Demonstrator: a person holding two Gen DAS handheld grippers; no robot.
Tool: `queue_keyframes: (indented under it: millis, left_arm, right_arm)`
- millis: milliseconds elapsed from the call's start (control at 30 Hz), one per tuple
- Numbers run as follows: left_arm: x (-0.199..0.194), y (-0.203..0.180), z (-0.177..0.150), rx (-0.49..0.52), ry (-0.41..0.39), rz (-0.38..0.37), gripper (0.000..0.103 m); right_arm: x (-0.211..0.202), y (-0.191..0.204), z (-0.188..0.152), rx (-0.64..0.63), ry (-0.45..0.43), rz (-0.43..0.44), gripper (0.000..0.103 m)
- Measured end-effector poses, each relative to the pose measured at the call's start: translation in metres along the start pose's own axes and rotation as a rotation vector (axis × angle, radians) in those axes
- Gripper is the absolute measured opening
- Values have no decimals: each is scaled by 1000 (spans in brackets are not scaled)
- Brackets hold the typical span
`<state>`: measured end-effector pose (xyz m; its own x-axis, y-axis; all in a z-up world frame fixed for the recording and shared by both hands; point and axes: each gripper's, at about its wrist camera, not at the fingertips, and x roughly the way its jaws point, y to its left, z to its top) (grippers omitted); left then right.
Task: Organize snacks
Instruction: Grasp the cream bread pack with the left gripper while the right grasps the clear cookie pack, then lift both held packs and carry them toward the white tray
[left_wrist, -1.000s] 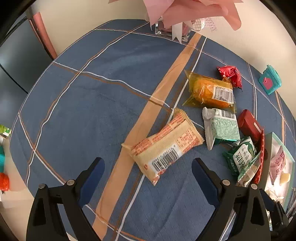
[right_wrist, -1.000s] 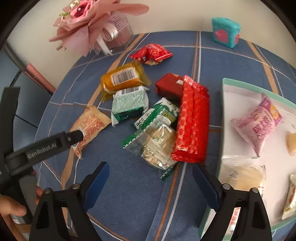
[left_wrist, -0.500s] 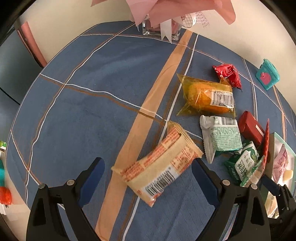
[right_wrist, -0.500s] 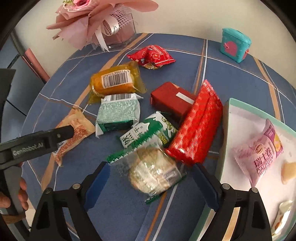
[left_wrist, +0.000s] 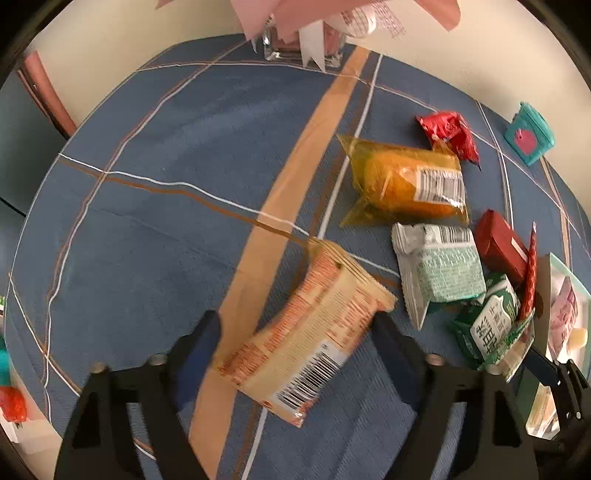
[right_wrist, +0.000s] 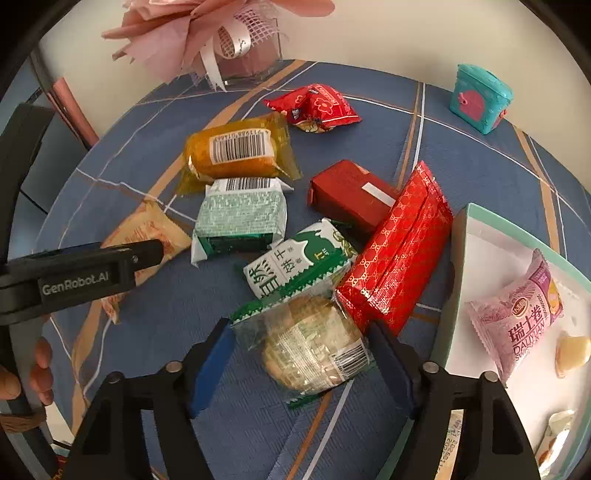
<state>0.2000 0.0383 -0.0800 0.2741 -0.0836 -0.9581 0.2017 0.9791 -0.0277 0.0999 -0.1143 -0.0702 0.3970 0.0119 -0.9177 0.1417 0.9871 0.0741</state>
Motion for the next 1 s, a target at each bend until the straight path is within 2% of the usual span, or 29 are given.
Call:
queue_keyframes:
  millis: [67, 100, 167, 267, 567, 1000]
  left_arm:
    - [1, -2, -1, 10, 9, -3, 70]
    - [2, -4, -1, 13, 10, -5, 67]
    - [1, -5, -1, 11, 13, -16, 50]
    - [0, -7, -3, 12, 18, -13, 42]
    - [-17, -3, -12, -27, 16, -38, 37]
    - [-70, -4, -23, -69, -88, -114, 36]
  right_arm:
    - [-1, 1, -2, -10, 4, -6, 69]
    - [-1, 1, -2, -13, 5, -10, 63]
    - [-2, 0, -4, -7, 9, -4, 59]
    - [0, -1, -4, 6, 8, 0, 51]
    - [-16, -3, -7, 35, -11, 30, 51]
    - [-58, -14, -18, 86, -34, 49, 51]
